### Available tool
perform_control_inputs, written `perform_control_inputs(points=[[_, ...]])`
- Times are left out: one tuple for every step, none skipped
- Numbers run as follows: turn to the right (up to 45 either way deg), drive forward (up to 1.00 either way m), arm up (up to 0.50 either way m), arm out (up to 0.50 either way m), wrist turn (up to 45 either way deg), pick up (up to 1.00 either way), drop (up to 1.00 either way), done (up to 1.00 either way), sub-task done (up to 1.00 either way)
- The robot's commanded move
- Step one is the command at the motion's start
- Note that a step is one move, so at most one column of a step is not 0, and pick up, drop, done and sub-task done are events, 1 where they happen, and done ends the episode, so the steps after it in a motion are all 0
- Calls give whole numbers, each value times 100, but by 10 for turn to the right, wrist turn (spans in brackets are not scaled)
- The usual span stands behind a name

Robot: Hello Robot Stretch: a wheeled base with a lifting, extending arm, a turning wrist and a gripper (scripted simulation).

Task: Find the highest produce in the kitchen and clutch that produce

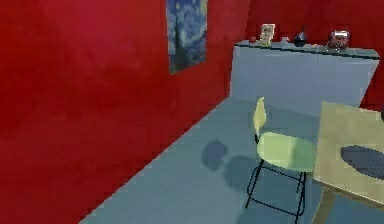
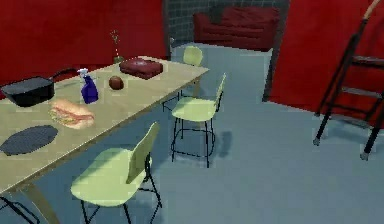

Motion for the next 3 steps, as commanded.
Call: perform_control_inputs(points=[[0, 100, 0, 0, 0, 0, 0, 0, 0], [0, 30, 0, 0, 0, 0, 0, 0, 0], [90, 0, 0, 0, 0, 0, 0, 0, 0]])
